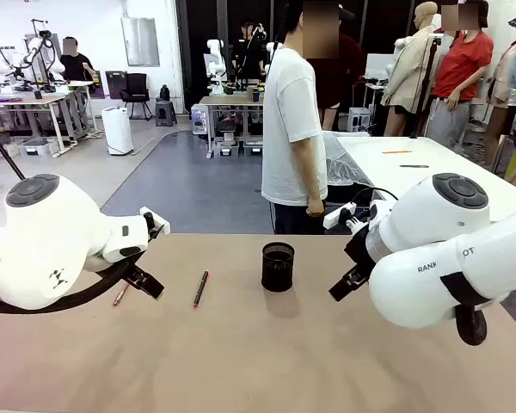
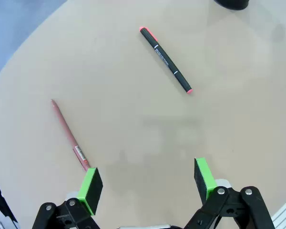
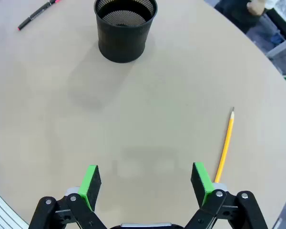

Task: Place the pens into the pen holder.
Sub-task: Pick up a writing instrument from the table and place it into the Pen holder.

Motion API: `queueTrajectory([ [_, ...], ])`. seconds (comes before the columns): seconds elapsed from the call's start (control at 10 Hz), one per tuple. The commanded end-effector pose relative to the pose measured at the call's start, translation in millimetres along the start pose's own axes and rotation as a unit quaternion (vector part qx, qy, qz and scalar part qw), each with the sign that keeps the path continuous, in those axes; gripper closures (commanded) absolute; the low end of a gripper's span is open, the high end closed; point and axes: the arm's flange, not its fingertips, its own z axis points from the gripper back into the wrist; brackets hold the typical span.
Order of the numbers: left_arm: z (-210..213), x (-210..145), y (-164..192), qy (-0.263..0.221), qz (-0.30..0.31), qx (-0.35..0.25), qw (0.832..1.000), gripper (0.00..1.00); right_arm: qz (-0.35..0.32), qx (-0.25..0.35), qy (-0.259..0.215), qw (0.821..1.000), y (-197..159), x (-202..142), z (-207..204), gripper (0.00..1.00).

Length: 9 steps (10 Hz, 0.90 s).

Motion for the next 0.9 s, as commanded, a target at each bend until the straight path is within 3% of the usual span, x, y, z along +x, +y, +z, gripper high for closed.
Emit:
queueTrajectory([
  [0.0,0.2,0.1,0.0,0.0,0.0,0.0,1.0,0.0,0.0,0.0,0.0,1.0,0.0,0.0,0.0,0.0],
  [0.8,0.2,0.1,0.0,0.0,0.0,0.0,1.0,0.0,0.0,0.0,0.0,1.0,0.0,0.0,0.0,0.0],
])
